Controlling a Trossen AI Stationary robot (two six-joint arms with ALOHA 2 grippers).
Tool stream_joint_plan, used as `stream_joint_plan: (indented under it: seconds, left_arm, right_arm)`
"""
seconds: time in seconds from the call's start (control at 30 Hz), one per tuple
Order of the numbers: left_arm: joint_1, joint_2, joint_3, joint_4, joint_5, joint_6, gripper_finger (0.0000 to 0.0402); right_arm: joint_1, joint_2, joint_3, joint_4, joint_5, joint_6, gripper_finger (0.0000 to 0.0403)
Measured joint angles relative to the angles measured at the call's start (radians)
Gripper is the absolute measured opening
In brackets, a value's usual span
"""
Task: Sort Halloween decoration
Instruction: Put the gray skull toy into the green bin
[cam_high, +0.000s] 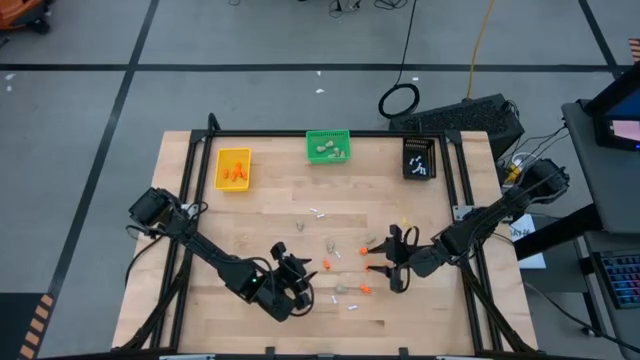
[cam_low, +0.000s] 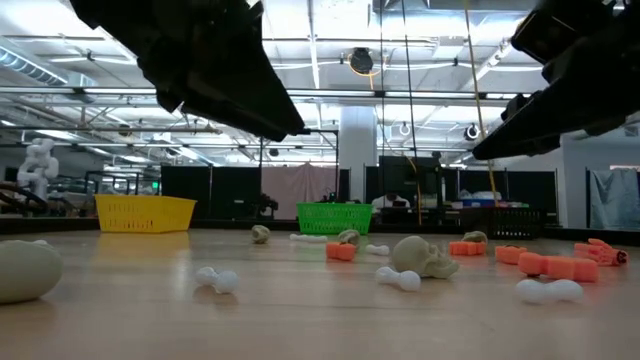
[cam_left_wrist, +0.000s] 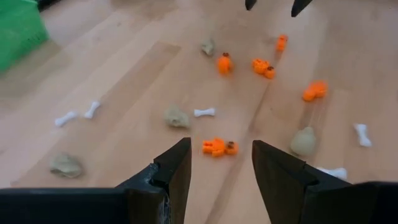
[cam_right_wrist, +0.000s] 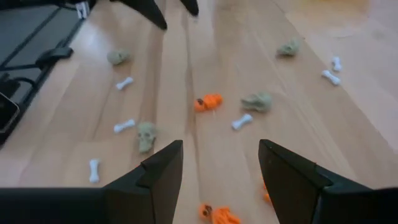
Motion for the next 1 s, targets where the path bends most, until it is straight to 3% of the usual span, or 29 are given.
stream_joint_plan:
  seconds: [0.17,0.47,1.0]
  left_arm:
    - [-0.005,0.0,-0.006,0.022,0.162,-0.002,0.0168]
    - [-0.075,0.0,-0.006,0.018,0.255,-0.025,0.0168]
    - [-0.268,0.01,-0.006,0.048,0.25,-0.052,0.0168]
  right_arm:
    - [-0.015,0.083,0.0,0.155,-0.002,-0.01,0.0196]
    - [-0.035,0.147,0.0,0.258,-0.004,-0.004,0.0196]
    - [-0.035,0.149,0.0,0.258,-0.005,-0.001,0.0196]
